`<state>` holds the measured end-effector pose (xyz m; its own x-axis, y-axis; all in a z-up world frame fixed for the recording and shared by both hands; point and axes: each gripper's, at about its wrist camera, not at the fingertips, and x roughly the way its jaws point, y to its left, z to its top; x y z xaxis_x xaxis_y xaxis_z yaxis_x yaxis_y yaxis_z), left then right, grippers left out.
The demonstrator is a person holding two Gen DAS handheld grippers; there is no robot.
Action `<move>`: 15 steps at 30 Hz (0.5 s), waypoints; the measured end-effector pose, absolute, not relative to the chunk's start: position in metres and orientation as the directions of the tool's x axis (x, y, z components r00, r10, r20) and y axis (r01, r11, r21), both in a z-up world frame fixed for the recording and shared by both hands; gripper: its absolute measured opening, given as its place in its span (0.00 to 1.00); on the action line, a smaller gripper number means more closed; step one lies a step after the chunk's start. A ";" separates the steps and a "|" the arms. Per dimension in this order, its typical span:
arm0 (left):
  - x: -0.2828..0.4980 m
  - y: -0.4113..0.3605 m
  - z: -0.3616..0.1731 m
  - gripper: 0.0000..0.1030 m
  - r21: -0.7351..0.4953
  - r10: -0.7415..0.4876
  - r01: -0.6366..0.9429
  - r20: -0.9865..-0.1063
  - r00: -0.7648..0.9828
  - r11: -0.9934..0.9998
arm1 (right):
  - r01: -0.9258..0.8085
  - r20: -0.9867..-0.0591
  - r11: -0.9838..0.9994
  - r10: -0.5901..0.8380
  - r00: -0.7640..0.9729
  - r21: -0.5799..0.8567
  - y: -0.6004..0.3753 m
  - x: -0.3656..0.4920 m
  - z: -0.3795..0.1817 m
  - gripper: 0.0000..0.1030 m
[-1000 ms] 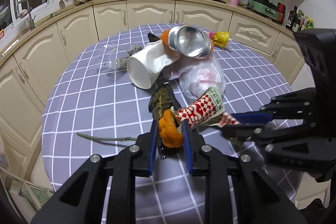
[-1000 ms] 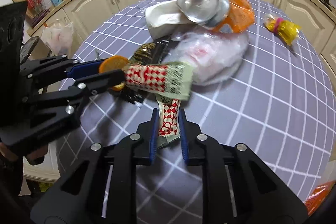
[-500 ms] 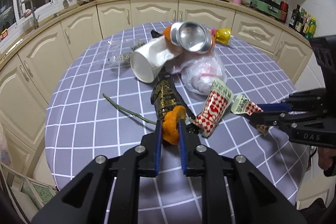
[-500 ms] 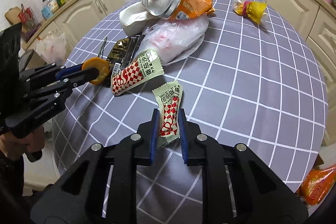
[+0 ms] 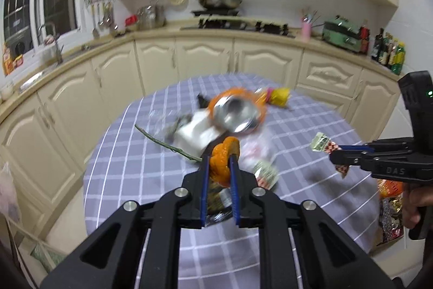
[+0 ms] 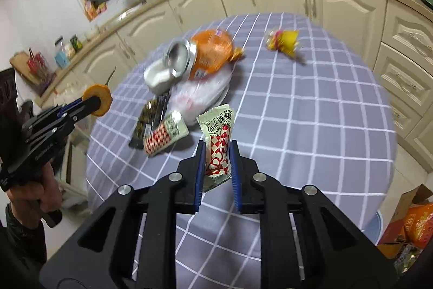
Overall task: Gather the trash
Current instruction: 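Carry both held items to the blue bin and open both tools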
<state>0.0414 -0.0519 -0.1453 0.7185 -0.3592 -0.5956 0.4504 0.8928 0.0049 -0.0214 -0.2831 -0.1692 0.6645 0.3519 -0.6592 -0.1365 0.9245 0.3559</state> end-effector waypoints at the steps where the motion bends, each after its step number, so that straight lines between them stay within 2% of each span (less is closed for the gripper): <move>1: 0.041 -0.059 -0.138 0.13 0.000 -0.378 0.465 -0.583 0.719 0.885 | -0.127 -0.651 0.925 0.345 0.676 0.358 -0.290 -0.024 -0.165 0.17; 8: 0.039 -0.134 -0.105 0.13 -0.020 -0.529 0.608 -0.518 0.673 0.794 | 0.009 -0.597 0.928 0.231 0.768 0.371 -0.360 -0.054 -0.138 0.17; 15: 0.024 -0.237 -0.109 0.13 -0.057 -0.672 0.769 -0.530 0.518 0.637 | 0.254 -0.592 0.880 0.038 0.805 0.401 -0.462 -0.111 -0.138 0.17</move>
<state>0.0235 -0.2373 -0.1095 0.5178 -0.6718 -0.5297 0.7687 0.6371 -0.0566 -0.1111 -0.4619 -0.1378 0.8051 0.0376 -0.5919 0.2536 0.8803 0.4008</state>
